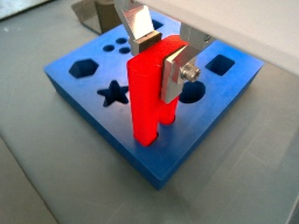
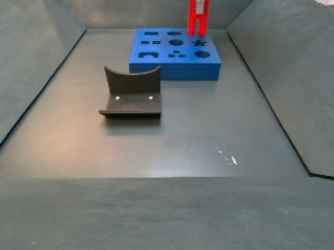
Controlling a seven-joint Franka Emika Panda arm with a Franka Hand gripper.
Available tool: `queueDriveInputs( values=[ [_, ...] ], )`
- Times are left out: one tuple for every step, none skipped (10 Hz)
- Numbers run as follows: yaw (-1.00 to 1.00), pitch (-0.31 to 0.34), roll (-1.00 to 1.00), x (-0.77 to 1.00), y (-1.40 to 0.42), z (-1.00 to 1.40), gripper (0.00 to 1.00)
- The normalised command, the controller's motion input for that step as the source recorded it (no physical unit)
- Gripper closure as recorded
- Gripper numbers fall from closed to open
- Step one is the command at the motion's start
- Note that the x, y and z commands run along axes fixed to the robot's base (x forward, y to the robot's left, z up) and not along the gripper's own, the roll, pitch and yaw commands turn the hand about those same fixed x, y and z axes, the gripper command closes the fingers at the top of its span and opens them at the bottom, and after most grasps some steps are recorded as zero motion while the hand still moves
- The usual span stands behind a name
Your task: Insert the square-circle object.
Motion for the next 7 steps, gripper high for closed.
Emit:
queueDriveInputs(
  values=[
    [0.0, -0.18, -0.02, 0.0, 0.0, -0.56, 1.0],
    [-0.02, -0.161, 0.0, 0.0, 0.0, -0.68, 1.0],
    [-0.07, -0.143, 0.0, 0.0, 0.0, -0.69, 1.0],
    [-0.09, -0.164, 0.05, 0.0, -0.03, -0.71, 1.0],
    [-0.11, -0.163, 0.1, 0.0, -0.1, -0.7, 1.0],
    [-0.14, -0.161, 0.13, 0.0, -0.14, -0.71, 1.0],
    [-0.16, -0.154, 0.17, 0.0, -0.16, -0.73, 1.0]
  ],
)
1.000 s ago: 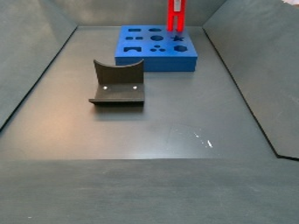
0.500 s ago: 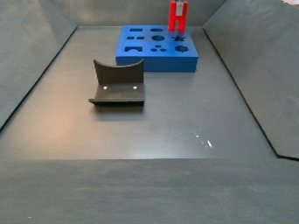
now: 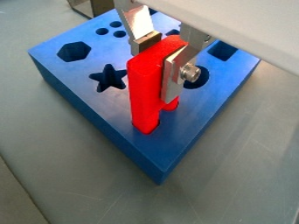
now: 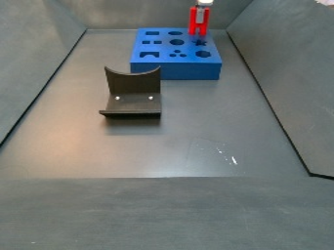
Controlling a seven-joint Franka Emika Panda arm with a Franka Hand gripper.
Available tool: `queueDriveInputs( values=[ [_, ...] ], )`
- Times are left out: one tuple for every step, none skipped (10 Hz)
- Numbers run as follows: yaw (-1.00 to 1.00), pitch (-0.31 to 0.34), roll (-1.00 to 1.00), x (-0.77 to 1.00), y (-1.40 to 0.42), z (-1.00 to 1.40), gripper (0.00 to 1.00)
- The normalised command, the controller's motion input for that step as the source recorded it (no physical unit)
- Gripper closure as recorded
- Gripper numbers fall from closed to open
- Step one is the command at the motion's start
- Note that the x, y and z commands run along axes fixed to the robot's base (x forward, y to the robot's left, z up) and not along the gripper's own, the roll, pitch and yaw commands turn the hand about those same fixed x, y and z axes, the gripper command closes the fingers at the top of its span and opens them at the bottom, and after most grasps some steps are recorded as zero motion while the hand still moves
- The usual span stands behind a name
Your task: Insert the square-circle object.
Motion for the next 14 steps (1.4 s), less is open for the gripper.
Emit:
queueDriveInputs(
  values=[
    [-0.15, -0.149, 0.25, 0.0, -0.21, -0.72, 1.0],
    [-0.17, -0.113, 0.25, 0.01, -0.21, -0.77, 1.0],
    [-0.16, -0.113, 0.2, 0.0, -0.2, -0.85, 1.0],
    [-0.1, -0.124, 0.12, 0.0, -0.19, -0.97, 1.0],
    [-0.04, -0.097, 0.09, 0.0, -0.14, -1.0, 1.0],
    [-0.04, 0.0, 0.0, 0.04, -0.07, -1.0, 1.0],
    [-0.02, 0.069, 0.0, 0.11, -0.05, -1.0, 1.0],
    [0.0, 0.14, 0.0, 0.17, -0.04, -0.88, 1.0],
    [0.0, 0.179, 0.02, 0.19, -0.03, -0.69, 1.0],
    [0.0, 0.134, 0.05, 0.08, -0.02, -0.52, 1.0],
    [0.0, 0.0, 0.01, 0.0, 0.0, -0.31, 1.0],
    [0.0, -0.137, -0.05, -0.03, 0.01, -0.07, 1.0],
    [0.0, -0.027, -0.01, 0.0, 0.0, 0.0, 1.0],
    [0.0, 0.0, 0.0, 0.0, 0.0, 0.0, 1.0]
  ],
)
